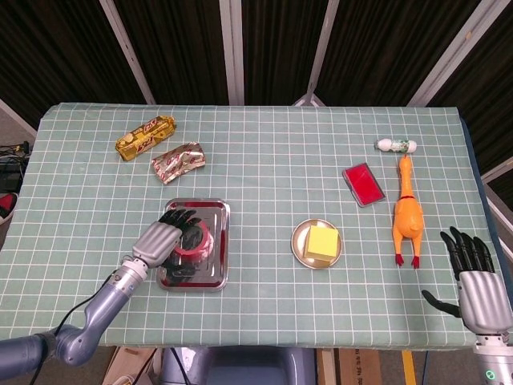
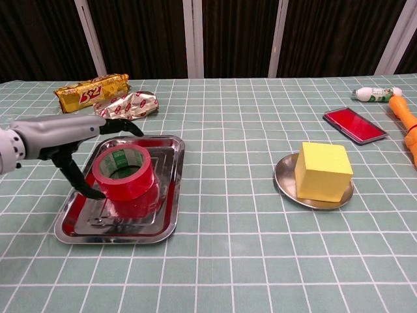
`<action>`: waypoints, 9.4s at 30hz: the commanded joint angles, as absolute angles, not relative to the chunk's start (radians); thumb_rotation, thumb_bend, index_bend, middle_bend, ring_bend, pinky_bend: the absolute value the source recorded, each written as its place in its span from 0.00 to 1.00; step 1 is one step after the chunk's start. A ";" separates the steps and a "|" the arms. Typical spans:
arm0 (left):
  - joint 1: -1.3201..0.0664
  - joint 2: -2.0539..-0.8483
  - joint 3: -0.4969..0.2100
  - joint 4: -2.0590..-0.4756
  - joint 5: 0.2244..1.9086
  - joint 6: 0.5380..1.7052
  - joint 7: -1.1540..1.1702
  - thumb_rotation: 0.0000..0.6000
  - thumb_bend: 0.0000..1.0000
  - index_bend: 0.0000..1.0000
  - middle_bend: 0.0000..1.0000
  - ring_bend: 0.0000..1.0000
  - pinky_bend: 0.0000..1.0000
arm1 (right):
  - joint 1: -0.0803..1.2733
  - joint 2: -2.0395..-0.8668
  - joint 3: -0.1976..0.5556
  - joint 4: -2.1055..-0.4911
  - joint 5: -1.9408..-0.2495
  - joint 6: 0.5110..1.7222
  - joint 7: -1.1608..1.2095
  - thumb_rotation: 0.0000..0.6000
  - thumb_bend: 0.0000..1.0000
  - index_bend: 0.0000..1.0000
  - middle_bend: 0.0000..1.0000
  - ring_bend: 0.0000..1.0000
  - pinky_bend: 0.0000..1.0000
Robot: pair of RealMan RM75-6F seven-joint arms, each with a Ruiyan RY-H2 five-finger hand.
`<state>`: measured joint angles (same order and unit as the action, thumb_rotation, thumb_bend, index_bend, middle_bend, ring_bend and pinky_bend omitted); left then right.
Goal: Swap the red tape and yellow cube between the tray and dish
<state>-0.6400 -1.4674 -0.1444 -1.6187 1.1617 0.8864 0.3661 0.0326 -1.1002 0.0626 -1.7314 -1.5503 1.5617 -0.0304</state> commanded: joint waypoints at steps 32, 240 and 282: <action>-0.706 -1.575 -0.171 -1.458 1.160 0.931 0.289 1.00 0.48 0.31 0.31 0.28 0.44 | 0.031 -1.116 0.077 -1.721 -1.523 1.557 -0.028 1.00 0.02 0.00 0.00 0.00 0.00; -0.182 -1.359 -0.197 -1.492 1.339 1.493 -0.079 1.00 0.03 0.23 0.00 0.00 0.00 | 1.050 -1.805 0.280 -1.250 -0.596 0.814 -0.445 1.00 0.00 0.14 0.19 0.40 0.25; -0.173 -1.360 -0.188 -1.511 1.369 1.512 -0.083 1.00 0.03 0.24 0.00 0.00 0.00 | 0.714 -1.455 0.140 -1.586 -0.934 0.977 -0.212 1.00 0.04 0.21 0.28 0.50 0.29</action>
